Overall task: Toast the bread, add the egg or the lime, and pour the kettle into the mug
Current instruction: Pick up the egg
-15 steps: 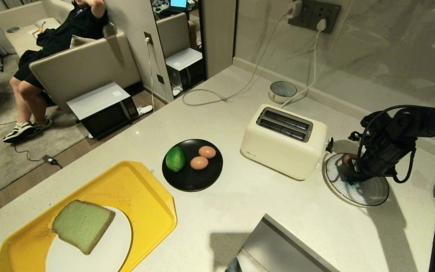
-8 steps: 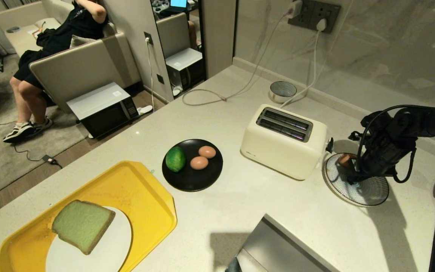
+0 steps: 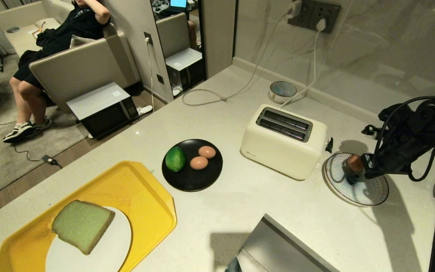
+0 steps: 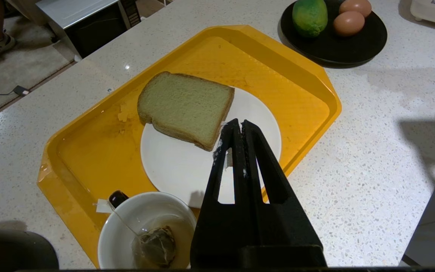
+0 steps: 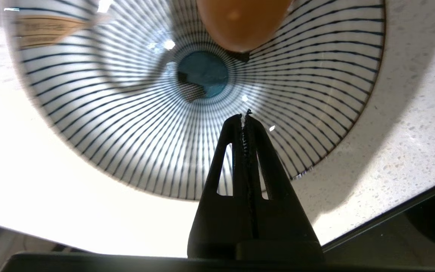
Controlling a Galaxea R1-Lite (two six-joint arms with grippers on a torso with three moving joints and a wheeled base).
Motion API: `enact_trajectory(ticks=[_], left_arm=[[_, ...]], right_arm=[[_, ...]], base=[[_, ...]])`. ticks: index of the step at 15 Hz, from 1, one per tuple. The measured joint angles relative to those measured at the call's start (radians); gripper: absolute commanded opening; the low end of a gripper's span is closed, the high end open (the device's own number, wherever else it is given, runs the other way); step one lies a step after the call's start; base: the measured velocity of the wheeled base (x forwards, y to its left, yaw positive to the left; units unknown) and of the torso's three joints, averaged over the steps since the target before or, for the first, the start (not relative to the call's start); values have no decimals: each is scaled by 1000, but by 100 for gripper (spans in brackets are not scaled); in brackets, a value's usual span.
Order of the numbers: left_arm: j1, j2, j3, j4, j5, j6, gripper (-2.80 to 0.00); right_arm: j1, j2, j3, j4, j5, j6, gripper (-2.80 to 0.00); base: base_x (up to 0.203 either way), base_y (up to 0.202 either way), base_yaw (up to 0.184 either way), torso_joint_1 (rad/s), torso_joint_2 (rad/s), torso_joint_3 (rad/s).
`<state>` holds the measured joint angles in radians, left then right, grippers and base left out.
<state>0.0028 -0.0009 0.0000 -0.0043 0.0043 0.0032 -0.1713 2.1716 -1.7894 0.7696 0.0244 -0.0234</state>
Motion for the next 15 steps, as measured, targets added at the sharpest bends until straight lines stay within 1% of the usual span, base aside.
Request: enact_trajectory(ticks=[2,5,8,15], left_arm=[[0,0,0,0,0,0,-280],[0,0,0,0,0,0,-280],[0,0,0,0,0,0,-280],[0,0,0,0,0,0,-280]], right_arm=[[-1,-22,-3,-3,17,-4,-280],[-2,-33,-11,-6,18,-7,-280],[-1,-34,-25,-7,18,-30,-280],[0,-33,-42,-9,15,-23,-280]], base=[[0,0,0,0,0,0],[0,0,0,0,0,0],[0,0,0,0,0,0],[0,0,0,0,0,0]])
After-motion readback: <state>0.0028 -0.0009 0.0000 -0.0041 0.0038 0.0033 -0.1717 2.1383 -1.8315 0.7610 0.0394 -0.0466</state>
